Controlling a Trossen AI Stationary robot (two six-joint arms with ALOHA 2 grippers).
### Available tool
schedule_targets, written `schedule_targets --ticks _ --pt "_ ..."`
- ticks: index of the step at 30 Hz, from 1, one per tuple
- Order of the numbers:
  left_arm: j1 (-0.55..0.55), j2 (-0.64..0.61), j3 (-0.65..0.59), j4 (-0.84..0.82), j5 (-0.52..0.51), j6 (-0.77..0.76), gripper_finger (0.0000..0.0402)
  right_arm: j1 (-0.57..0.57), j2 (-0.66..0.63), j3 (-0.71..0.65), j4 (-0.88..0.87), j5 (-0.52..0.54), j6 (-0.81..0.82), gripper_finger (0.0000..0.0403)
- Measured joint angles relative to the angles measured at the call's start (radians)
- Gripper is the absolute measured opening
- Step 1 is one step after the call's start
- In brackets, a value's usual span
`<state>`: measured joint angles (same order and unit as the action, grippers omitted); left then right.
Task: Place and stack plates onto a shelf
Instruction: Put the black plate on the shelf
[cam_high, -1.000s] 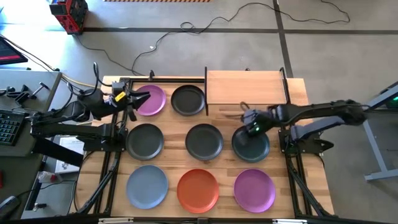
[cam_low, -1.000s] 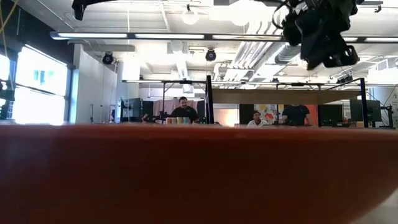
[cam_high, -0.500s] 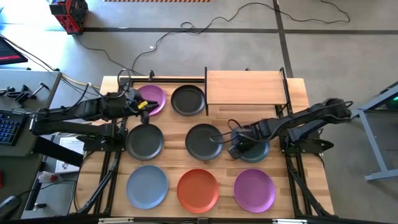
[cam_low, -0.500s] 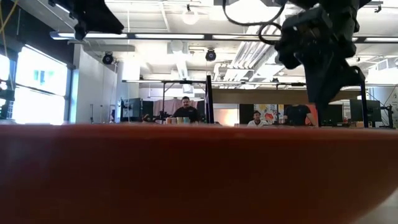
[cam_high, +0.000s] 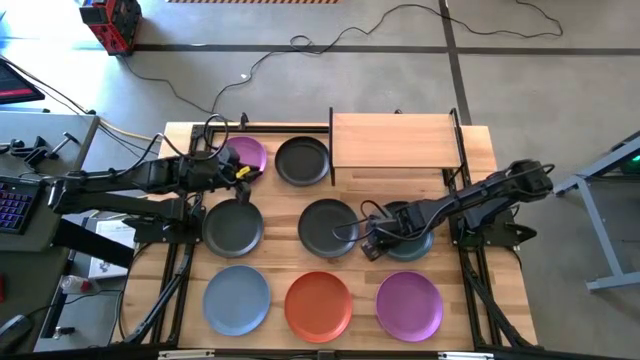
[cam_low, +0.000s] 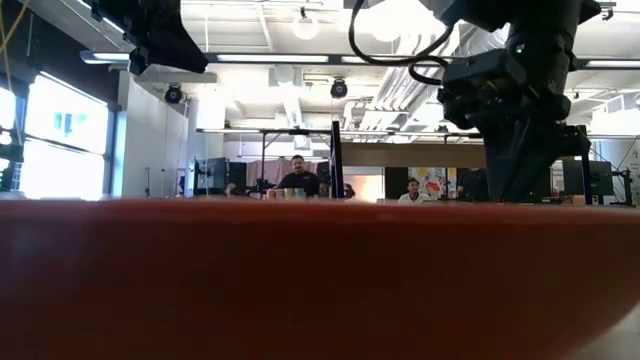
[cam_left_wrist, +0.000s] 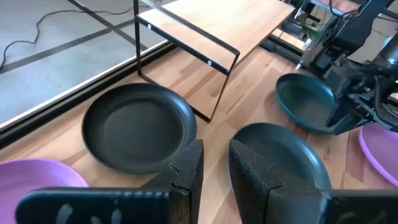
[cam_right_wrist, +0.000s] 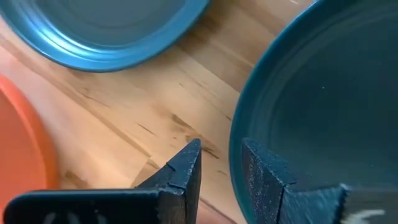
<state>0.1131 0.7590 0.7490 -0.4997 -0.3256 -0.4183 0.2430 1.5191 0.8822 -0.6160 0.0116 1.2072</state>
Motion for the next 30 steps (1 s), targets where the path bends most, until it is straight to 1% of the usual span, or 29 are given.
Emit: schedule_targets --ticks 10,18,21,26,27,30 --pt "0.000 0.014 0.000 0.043 -0.006 0.001 0.0065 0.001 0.072 0.000 0.006 0.003 -0.045 0.0094" --pt "0.000 0.014 0.000 0.042 -0.015 0.001 0.0065 0.000 0.112 0.000 -0.001 0.007 -0.037 0.0091" --pt "0.000 0.014 0.000 0.042 -0.021 0.001 0.0065 0.000 0.117 0.002 -0.001 0.005 -0.038 0.0073" --pt "0.000 0.014 0.000 0.042 -0.023 0.001 0.0065 0.000 0.106 0.003 -0.002 0.000 -0.038 0.0015" --pt "0.000 0.014 0.000 0.041 -0.023 0.001 0.0065 0.000 0.103 0.003 -0.004 -0.001 -0.038 0.0009" --pt "0.000 0.014 0.000 0.041 -0.025 0.001 0.0065 0.000 0.094 0.002 -0.009 -0.005 -0.030 0.0010"
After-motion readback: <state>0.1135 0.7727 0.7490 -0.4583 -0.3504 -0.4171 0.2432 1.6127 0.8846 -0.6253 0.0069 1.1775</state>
